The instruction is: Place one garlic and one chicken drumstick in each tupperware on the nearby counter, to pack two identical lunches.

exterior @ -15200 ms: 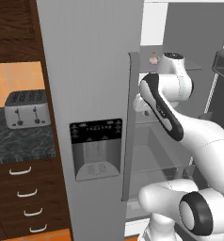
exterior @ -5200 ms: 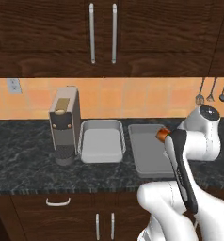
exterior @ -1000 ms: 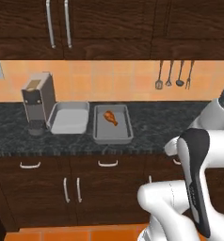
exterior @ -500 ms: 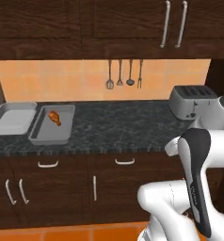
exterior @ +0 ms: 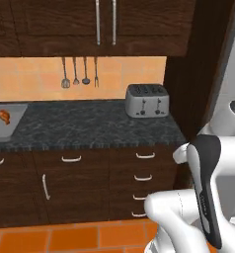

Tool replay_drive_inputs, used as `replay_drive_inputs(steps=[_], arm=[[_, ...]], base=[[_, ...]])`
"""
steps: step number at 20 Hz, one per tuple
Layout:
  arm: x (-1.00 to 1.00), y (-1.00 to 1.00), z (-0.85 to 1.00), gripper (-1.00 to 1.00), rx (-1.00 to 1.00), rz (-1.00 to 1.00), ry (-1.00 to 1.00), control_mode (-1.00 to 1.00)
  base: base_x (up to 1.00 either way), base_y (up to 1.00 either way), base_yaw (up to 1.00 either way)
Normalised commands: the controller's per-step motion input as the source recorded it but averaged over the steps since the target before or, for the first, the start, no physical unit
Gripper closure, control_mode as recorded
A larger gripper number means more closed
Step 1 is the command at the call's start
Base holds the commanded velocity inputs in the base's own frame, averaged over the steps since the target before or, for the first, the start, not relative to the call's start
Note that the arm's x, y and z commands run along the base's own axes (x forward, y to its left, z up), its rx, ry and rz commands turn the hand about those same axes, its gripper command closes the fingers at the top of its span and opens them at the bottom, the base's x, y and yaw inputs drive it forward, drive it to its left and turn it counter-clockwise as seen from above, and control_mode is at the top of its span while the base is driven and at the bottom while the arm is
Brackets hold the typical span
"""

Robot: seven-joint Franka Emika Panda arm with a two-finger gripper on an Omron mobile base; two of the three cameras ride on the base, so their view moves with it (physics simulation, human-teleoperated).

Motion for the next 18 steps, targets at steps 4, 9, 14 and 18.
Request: replay_drive_inputs(steps=[4, 9, 14, 18], arm=[[0.0, 0.0, 0.0, -1.0, 0.0, 0.0, 0.0, 1.0], [0.0, 0.0, 0.0, -1.0, 0.0, 0.0, 0.0, 1.0], [0.0, 0.0, 0.0, -1.0, 0.0, 0.0, 0.0, 1.0], [0.0, 0.0, 0.0, -1.0, 0.0, 0.0, 0.0, 1.0]], base=[[-0.34, -1.0, -0.12], [-0.03, -1.0, -0.17], [0.0, -0.98, -0.13], [0.06, -0.73, -0.06]])
